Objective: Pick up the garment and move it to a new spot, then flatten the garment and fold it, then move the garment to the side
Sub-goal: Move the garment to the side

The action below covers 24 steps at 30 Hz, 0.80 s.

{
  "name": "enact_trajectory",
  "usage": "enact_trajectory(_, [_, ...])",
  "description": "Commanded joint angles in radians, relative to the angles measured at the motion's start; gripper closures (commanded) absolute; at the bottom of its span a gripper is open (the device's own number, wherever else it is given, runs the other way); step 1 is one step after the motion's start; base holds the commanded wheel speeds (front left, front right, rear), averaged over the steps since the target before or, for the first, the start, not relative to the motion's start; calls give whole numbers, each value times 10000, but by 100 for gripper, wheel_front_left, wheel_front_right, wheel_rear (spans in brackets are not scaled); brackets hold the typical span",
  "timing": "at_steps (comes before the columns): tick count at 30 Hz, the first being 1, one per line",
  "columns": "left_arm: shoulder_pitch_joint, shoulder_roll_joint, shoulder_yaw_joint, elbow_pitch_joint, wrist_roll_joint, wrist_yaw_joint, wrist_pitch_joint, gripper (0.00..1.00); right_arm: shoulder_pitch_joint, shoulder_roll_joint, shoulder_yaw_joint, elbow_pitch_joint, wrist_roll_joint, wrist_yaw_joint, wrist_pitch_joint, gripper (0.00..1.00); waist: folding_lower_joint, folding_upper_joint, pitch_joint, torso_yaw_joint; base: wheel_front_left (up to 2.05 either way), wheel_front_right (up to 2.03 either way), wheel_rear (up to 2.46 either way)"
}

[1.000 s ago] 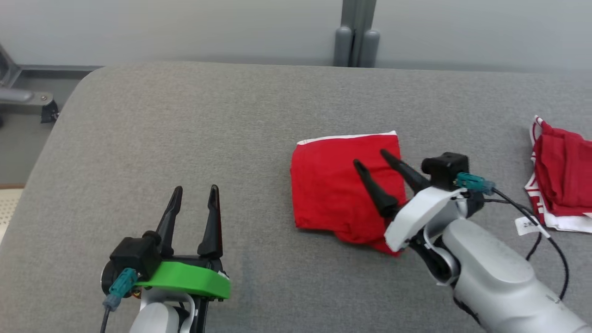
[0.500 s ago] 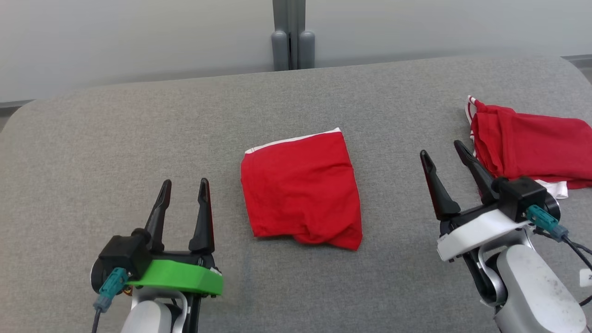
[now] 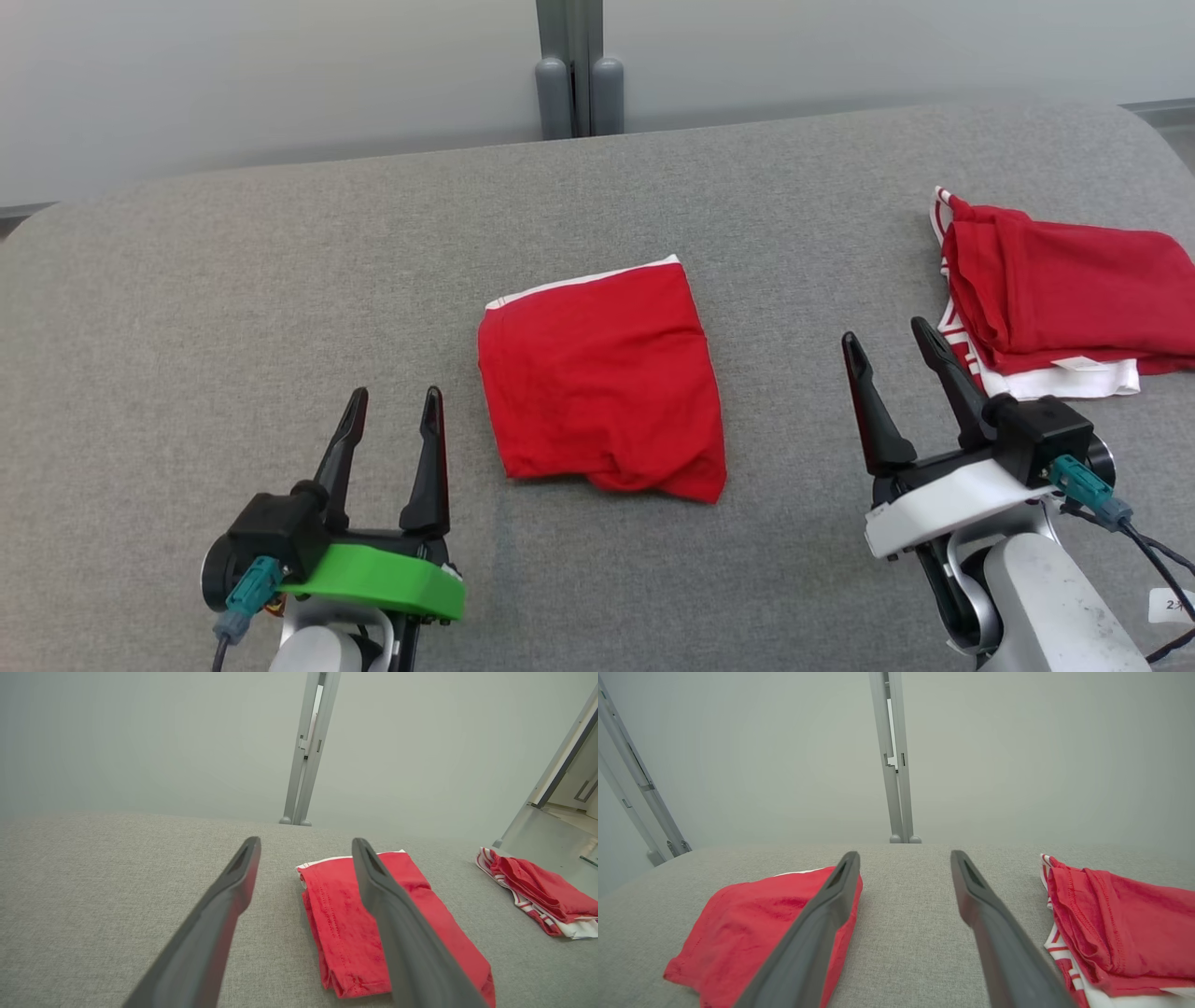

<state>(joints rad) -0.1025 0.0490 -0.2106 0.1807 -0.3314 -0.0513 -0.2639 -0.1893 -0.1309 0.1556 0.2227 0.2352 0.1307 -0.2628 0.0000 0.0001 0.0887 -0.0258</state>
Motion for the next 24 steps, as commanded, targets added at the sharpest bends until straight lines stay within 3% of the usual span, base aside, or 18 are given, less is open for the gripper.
enact_trajectory(1, [-34, 33, -17, 32, -11, 27, 0, 0, 5, 28, -44, 1, -67, -1, -21, 0, 0, -1, 21, 66, 0, 0, 0])
enact_trajectory(10, [-71, 33, -269, 174, 111, -106, 0, 0, -302, 73, 25, 549, -204, -1, -22, 0, 0, -1, 201, 458, 0, 0, 0])
enact_trajectory(17, [-331, 32, -529, 256, 214, -164, 0, 0, -982, 101, 433, 1896, -320, -1, 541, 0, 0, -1, 654, 922, 0, 0, 0])
enact_trajectory(24, [-553, 33, -861, 316, 96, -136, 0, 0, -1747, 446, 571, 3072, 975, -1, 1252, 0, 0, -1, 1032, 1552, 0, 0, 0])
